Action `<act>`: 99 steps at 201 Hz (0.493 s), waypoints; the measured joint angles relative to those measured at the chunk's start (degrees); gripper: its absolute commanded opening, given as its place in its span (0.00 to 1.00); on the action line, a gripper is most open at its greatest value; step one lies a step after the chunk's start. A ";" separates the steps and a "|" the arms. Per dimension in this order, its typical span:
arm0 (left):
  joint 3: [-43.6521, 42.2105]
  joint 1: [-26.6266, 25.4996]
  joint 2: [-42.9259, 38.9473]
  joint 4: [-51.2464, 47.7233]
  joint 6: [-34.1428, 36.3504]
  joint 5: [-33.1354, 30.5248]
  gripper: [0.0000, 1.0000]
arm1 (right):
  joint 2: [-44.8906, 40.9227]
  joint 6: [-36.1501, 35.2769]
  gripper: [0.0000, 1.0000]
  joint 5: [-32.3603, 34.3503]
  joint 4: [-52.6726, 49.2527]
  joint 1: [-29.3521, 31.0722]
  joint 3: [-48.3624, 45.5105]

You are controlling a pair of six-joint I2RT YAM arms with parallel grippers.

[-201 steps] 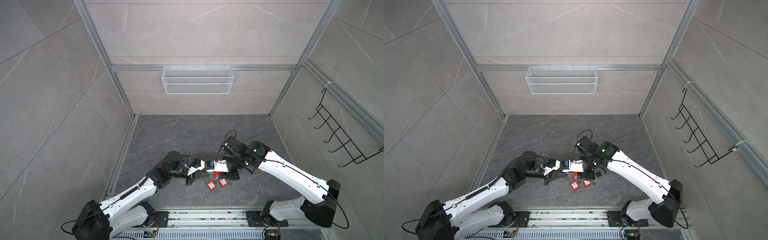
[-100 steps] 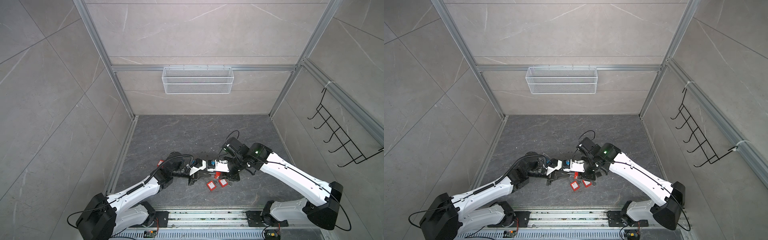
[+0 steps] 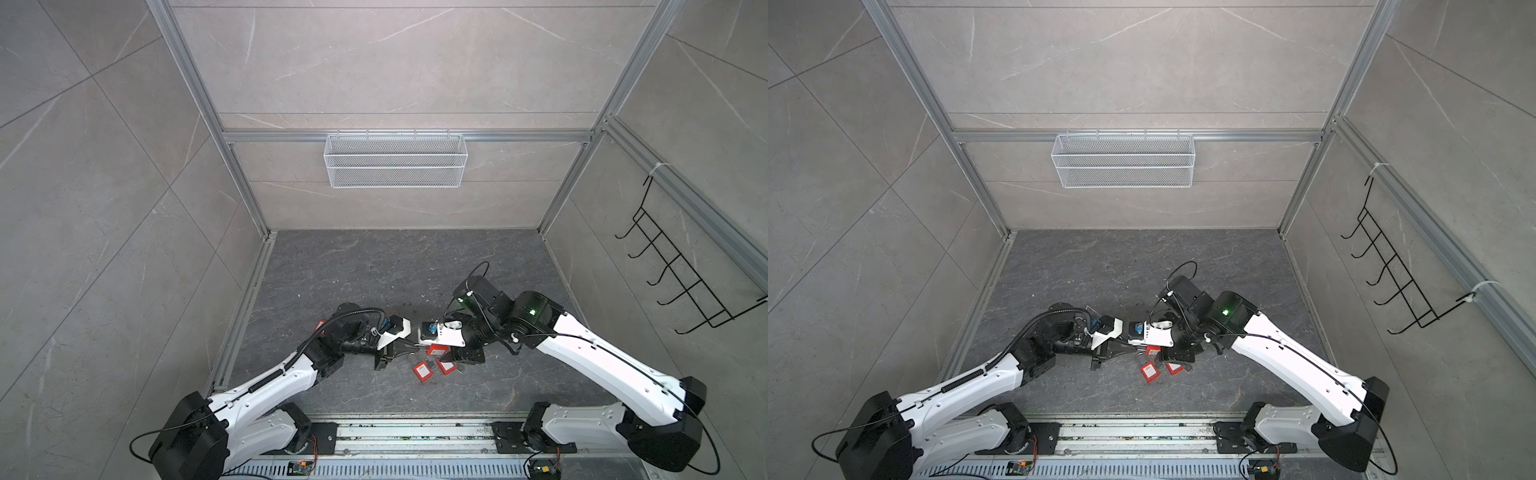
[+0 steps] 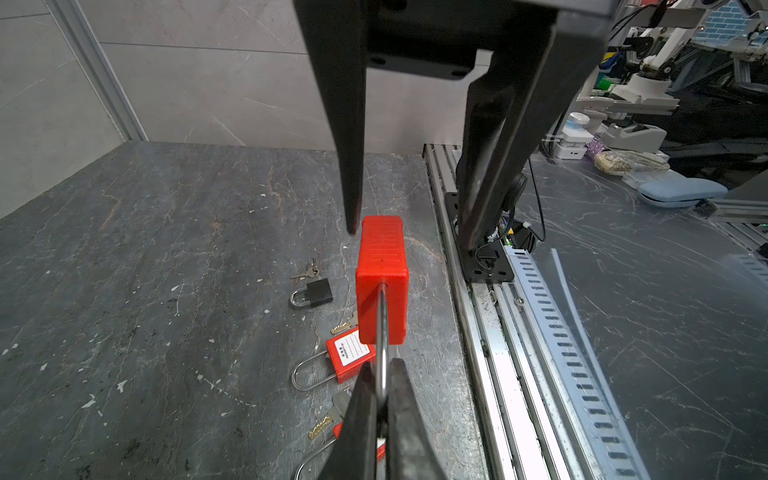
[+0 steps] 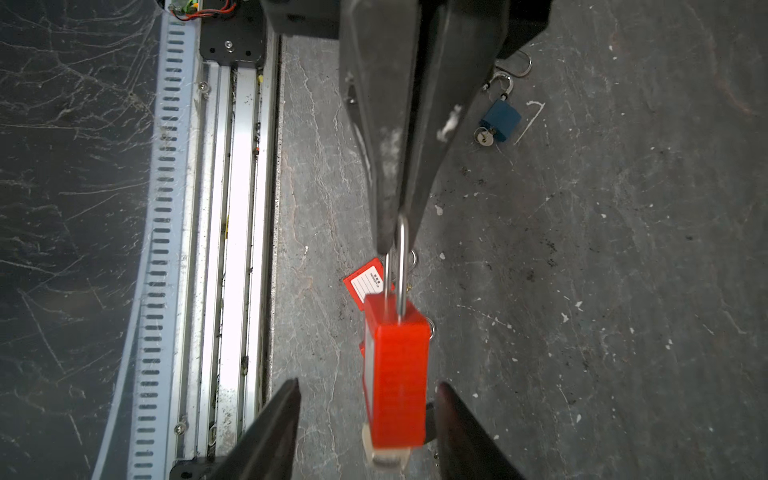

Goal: Lock with the key

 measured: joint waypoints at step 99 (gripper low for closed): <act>0.63 -0.07 -1.86 -2.38 0.76 1.68 0.00 | 6.34 -0.42 0.53 -0.61 -8.48 -6.08 0.74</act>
